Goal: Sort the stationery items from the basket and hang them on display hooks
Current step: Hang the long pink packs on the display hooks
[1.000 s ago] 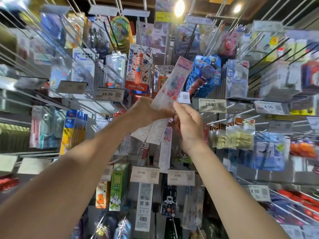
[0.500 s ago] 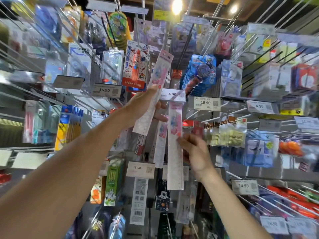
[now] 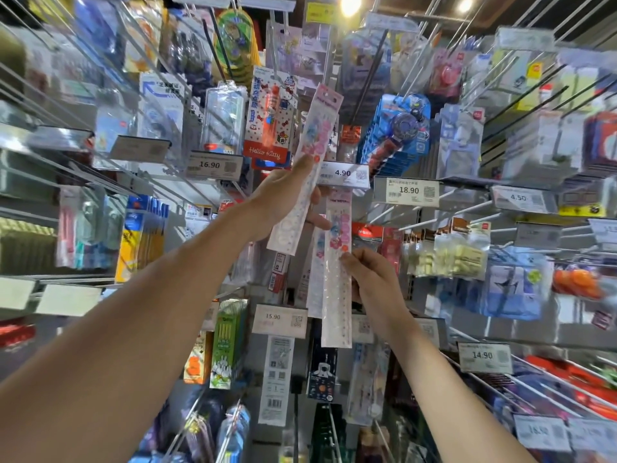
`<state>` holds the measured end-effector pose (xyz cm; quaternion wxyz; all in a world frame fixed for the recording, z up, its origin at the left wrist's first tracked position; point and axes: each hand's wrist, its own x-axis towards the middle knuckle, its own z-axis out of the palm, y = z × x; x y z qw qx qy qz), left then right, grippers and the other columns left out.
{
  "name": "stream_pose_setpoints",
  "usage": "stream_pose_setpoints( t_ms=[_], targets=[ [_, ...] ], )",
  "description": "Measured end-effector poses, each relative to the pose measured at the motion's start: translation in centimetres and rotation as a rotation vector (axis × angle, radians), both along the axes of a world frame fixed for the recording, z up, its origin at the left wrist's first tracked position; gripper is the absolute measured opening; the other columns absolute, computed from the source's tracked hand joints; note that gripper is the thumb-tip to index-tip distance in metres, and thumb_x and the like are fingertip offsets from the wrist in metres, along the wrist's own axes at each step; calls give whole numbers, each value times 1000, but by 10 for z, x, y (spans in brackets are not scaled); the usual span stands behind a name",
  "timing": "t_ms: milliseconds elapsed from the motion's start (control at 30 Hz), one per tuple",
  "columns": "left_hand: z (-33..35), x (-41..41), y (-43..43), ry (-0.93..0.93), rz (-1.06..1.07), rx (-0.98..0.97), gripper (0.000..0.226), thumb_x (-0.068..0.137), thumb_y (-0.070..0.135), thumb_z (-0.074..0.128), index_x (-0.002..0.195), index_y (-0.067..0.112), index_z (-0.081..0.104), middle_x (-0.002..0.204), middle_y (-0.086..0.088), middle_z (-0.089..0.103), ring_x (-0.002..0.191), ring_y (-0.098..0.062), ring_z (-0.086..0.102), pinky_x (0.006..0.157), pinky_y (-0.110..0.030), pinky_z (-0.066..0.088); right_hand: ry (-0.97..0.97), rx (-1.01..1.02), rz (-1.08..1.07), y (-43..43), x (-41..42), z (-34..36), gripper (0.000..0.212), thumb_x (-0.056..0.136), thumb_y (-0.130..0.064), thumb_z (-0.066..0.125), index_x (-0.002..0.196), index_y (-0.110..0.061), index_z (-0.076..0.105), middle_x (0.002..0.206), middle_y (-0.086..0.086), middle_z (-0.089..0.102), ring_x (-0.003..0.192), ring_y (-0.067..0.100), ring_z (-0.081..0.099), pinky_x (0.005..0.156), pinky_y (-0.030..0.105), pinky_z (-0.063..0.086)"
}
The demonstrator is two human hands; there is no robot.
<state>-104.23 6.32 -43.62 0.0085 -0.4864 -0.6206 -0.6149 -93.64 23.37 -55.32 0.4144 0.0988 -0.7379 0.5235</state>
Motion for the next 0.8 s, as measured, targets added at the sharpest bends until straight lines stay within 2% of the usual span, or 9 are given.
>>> stream_pose_setpoints(
  t_ms=[100,167,267,367,467,567,700,767,800],
  targets=[
    [1,1,-1,9,3,-3,68,93,74,35,62,25,70,92,1,79,83,-40,78,100,-59,47,-38,-67,12,-1,-3,2,36,96,-29,61,88,5,52,81,14,52,70,27,44,70,44,41],
    [1,2,-2,11,2,-1,68,93,73,35,63,22,70,98,2,79,82,-40,78,95,-55,49,-74,-121,28,0,-5,2,34,97,-27,61,88,5,52,86,16,52,73,30,43,69,48,39],
    [1,2,-2,25,2,-20,68,94,72,36,62,23,70,103,1,79,82,-39,78,95,-56,48,-157,-151,-23,0,-9,6,21,100,-20,59,84,-6,58,77,14,50,62,26,40,57,36,35],
    [2,2,-2,17,-4,-17,64,94,68,39,62,24,71,105,0,79,81,-39,78,93,-54,48,-238,-129,-131,1,-22,19,18,99,-17,59,86,-5,63,61,4,51,45,14,43,45,26,34],
    [1,1,-3,14,-11,-15,62,97,64,40,64,22,72,106,-1,79,80,-41,77,87,-50,47,-310,-246,-155,5,-45,32,13,99,-16,62,96,-3,66,62,1,55,42,11,45,41,23,32],
    [-1,2,-3,21,-13,-2,61,96,64,40,64,23,72,110,-7,77,80,-43,77,82,-45,47,-446,-361,-187,12,-70,40,9,98,-15,65,94,-9,60,65,4,54,46,12,41,40,21,32],
    [-1,5,-4,23,-17,9,60,101,60,40,71,20,72,114,-19,72,80,-44,76,79,-43,50,-626,-193,-315,23,-88,39,18,100,-16,63,85,-11,53,60,3,46,45,12,37,40,20,32],
    [0,5,-5,24,-8,-6,61,101,61,39,69,20,72,112,-19,73,80,-43,77,71,-37,55,-666,-80,-393,27,-89,35,16,101,-17,58,87,-13,52,69,3,49,55,12,42,52,24,39],
    [0,4,-5,24,-1,-18,62,99,64,41,66,21,73,111,-17,74,80,-42,77,68,-34,56,-625,-70,-437,26,-87,33,12,100,-18,59,90,-12,56,75,4,53,60,13,45,57,26,42]
  ],
)
